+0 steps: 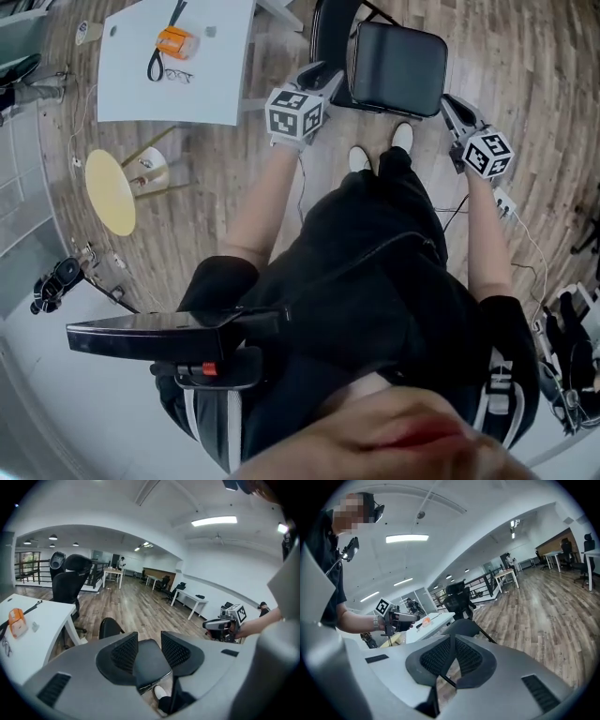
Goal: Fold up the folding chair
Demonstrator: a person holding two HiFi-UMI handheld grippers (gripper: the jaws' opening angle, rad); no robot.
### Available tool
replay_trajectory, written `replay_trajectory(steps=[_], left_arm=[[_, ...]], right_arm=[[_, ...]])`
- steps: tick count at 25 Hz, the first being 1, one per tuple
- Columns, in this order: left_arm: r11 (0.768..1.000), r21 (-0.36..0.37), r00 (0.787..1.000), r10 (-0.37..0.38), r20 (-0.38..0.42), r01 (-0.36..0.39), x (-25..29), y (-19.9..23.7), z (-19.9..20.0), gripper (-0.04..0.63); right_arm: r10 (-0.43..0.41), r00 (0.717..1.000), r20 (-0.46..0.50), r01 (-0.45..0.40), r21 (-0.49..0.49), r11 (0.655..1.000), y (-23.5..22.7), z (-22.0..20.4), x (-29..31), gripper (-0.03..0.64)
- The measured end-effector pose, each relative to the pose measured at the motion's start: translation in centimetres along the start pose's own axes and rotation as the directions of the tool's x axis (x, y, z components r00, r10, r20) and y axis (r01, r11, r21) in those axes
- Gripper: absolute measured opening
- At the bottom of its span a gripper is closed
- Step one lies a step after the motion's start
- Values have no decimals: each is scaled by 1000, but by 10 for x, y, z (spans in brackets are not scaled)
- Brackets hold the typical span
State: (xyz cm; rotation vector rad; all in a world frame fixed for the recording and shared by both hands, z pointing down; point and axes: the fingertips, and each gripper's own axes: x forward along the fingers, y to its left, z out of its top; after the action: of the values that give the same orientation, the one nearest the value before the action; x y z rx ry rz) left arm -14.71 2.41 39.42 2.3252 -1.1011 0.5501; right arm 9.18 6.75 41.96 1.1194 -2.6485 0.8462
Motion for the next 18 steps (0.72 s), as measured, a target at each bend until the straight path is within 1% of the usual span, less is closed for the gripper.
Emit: replay_trajectory(steps=[3,6,8,11,14,18], left_arm=[[998,-42,997,53,-64,-56,20,27,-15,169],[992,-59,987,102,-125,-110,36,57,-26,189],[987,-66,979,138,-147,-149,50,81,-27,202],[977,-80,970,184,-157,-199,70,113,-25,215],[971,-108,962,193,-192,-216,88,133,-34,230],[964,-139,949,186,-256,-226,111,151,-53,239]], right_arm=[[-10,998,-56,13,54,998,-47,-29,15,12],[3,994,-113,10,118,993,-90,-63,32,14],[12,990,-141,11,159,987,-120,-85,46,40],[17,983,-183,20,199,980,-160,-120,67,66],[-2,977,-215,56,247,967,-195,-158,84,98],[-24,968,-251,110,333,937,-247,-208,103,165]])
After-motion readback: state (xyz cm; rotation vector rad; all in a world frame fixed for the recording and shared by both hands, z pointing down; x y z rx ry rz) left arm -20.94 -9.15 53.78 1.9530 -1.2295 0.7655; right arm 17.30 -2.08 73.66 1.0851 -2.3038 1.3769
